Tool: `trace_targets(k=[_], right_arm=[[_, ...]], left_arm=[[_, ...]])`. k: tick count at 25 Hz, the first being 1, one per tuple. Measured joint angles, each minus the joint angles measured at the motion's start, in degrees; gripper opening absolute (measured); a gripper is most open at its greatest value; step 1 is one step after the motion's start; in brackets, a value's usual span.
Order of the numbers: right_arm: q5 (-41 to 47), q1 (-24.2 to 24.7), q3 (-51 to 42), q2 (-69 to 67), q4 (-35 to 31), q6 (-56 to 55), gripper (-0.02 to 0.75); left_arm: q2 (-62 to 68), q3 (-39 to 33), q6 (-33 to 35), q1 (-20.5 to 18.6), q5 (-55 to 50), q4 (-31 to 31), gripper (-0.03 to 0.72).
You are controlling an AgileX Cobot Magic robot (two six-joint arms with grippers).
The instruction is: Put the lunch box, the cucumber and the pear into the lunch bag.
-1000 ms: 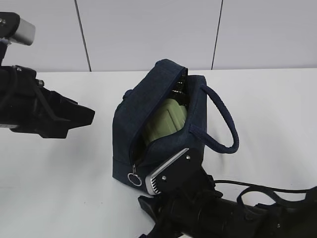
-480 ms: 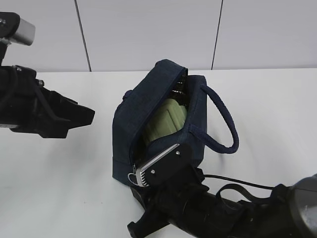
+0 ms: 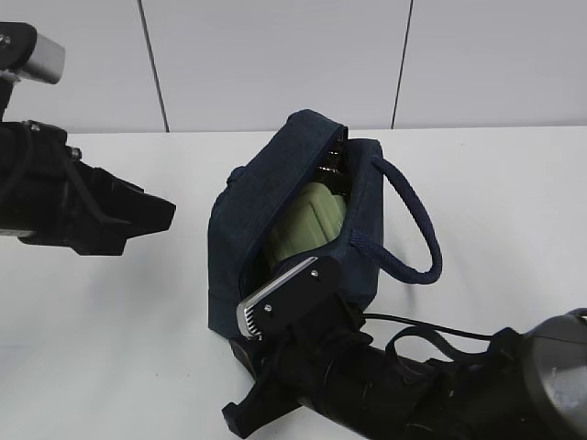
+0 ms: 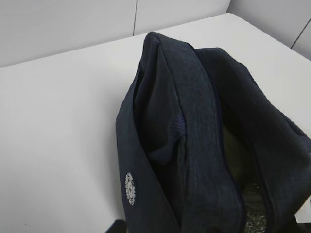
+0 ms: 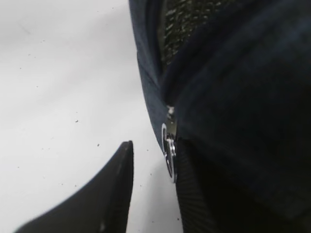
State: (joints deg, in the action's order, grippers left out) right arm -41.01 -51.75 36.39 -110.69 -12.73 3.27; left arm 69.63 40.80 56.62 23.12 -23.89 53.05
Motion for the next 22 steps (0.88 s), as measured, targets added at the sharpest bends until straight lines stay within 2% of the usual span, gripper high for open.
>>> trace_targets(k=[22], right_arm=[[-0.2,0.0,0.2,-1.9,-0.1,0.0,0.24]], left_arm=[[0.0,0.0,0.0,0.0,0.0,0.0,0.309]])
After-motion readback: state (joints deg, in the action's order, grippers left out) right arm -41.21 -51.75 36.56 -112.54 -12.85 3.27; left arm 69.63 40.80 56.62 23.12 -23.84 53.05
